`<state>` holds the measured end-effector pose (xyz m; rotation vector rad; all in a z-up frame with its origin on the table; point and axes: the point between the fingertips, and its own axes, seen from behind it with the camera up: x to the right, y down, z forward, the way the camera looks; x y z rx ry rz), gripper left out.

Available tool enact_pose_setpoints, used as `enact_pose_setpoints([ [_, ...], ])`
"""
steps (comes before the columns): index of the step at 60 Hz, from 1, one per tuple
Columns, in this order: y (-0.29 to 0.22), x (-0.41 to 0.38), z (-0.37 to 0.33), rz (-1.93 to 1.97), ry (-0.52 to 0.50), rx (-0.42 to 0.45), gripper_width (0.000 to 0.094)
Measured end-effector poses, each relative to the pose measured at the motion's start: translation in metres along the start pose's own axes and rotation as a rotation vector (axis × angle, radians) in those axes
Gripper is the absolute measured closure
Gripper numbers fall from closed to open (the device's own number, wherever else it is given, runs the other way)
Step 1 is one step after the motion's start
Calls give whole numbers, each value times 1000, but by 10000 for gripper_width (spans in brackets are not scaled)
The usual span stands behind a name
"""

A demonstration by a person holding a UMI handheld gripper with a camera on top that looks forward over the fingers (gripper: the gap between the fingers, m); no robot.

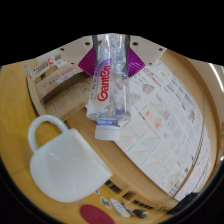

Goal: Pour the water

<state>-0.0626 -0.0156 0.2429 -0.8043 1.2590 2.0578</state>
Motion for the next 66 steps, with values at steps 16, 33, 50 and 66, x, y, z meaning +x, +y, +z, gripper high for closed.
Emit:
enact_pose_setpoints([
  [16,46,-66,26,-814,115,-163,579],
  [33,-18,-194,19,-1907,202,18,579],
  [50,-183,-118,-44,-2207,653,-60,580],
  [66,-254,-27,-82,-2152,837,-173,580],
])
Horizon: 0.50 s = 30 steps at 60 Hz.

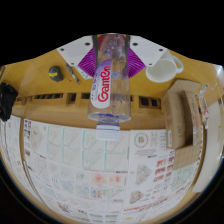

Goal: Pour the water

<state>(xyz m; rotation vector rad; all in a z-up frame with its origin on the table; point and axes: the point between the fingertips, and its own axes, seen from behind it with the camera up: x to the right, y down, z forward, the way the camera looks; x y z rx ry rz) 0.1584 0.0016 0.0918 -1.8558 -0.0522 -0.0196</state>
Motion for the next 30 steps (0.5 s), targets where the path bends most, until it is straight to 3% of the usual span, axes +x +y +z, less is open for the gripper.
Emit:
enact_pose_setpoints([
  [7,6,3,-2,3,15,24,566],
  [16,8,5,0,13,32,-14,387],
  [22,20,8,-11,28,60,-98,76],
  [24,20,8,-19,30,71,-109,113],
  [30,18,8,-51,21,99,-138,81],
])
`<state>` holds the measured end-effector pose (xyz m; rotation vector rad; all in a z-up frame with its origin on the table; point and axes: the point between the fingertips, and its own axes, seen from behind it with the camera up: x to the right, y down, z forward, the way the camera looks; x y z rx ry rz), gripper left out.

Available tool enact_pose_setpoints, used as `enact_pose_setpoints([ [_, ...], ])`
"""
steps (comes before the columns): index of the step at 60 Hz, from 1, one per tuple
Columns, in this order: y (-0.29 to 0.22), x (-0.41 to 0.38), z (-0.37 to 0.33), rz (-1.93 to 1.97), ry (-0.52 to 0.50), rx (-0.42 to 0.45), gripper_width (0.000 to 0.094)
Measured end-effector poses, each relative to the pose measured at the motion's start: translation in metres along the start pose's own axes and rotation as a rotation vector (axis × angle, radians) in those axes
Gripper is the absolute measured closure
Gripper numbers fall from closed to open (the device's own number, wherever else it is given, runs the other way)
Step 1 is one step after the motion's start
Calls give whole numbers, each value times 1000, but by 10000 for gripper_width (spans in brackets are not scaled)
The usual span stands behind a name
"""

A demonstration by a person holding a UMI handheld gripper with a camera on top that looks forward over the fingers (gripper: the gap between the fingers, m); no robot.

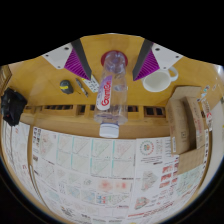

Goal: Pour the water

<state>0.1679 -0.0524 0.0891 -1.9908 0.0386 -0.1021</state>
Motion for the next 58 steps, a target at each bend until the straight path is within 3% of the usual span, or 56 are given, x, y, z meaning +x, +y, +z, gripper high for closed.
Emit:
enact_pose_setpoints([
  [15,23,-16,-143,11,39,-73,87],
  [34,50,-48,-324,-26,65,-83,85],
  [58,37,-62,-412,-43,48,-17,87],
])
